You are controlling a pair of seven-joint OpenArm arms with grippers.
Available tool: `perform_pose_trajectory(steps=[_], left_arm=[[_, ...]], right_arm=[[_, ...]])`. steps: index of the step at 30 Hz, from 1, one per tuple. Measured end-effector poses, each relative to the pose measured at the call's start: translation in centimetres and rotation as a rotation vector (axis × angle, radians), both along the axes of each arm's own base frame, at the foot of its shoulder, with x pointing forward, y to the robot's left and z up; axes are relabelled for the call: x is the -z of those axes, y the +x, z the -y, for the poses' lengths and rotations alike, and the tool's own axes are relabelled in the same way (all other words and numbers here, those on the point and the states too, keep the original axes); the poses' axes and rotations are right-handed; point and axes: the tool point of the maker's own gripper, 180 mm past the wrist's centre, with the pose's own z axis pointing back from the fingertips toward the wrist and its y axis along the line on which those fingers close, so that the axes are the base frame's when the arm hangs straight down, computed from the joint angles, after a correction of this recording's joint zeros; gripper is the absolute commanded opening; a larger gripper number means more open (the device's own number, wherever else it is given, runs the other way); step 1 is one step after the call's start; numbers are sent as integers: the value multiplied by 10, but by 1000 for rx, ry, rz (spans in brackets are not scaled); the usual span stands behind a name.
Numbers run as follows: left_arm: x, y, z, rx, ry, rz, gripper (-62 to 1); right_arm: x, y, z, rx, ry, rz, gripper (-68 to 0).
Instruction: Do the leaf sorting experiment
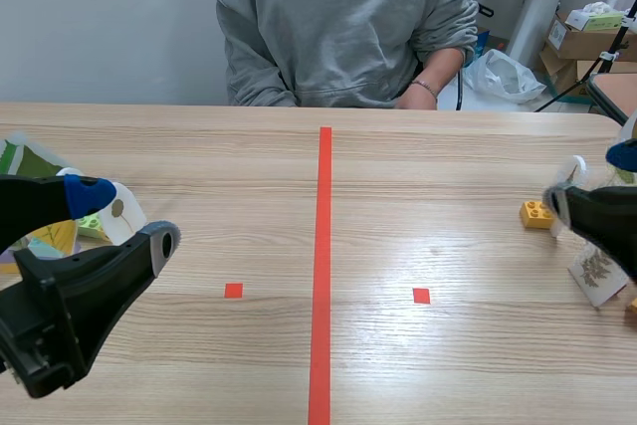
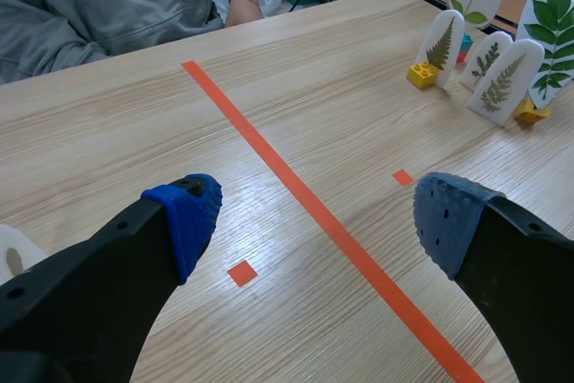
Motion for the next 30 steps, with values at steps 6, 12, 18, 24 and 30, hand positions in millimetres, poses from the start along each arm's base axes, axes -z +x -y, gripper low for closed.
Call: perform_pose_trajectory(steps=[6,12,18,24,30], left_arm=[[0,0,0,0,0,0,-142],[0,0,0,0,0,0,-142],[0,0,0,0,0,0,-142],[0,0,0,0,0,0,-142],[0,0,0,0,0,0,-142]], right_arm=[[26,-18,-54,-178,-20,-78,-141],[24,-22,-71,-225,10,-54,-141],[22,-20,-70,-220,13,-43,-142],[20,-20,-71,-220,28,-42,-142],[19,-20,-72,-221,36,-42,-142]])
